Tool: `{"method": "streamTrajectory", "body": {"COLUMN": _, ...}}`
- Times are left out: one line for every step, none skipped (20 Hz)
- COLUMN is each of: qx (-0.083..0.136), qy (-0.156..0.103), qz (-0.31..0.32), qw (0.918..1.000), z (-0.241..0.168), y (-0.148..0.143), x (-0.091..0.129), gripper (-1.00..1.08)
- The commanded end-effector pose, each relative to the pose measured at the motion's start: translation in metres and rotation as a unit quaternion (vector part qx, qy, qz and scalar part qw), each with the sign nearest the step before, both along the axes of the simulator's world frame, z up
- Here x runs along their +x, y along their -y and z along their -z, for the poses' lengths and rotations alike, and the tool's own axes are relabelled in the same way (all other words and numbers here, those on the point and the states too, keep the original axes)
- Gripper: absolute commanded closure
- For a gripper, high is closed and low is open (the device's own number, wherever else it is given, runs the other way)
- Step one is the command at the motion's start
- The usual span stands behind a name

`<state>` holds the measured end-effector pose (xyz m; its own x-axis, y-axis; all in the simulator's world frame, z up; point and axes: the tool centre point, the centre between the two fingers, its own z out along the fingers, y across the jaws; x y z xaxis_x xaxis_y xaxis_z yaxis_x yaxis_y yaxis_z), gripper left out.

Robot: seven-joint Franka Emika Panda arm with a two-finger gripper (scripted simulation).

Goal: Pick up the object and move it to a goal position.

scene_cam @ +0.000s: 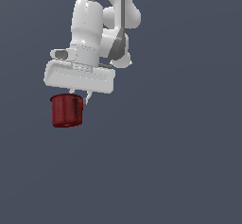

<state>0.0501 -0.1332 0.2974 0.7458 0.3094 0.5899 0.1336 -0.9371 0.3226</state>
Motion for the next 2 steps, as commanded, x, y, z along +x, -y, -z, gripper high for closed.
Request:
{"method": "streamTrajectory", "body": {"qx": 0.0, "qy": 0.005, "qz": -0.001, "qw": 1.0, "z": -0.0036, "y": 0.0004, "x": 0.0008, "gripper": 1.08}}
{"method": "streamTrajectory", "body": {"qx": 0.0, "qy": 0.005, "qz": -0.001, "qw": 1.0, "z": -0.0034, "y": 0.0005, "x": 0.0009, "gripper": 1.08}}
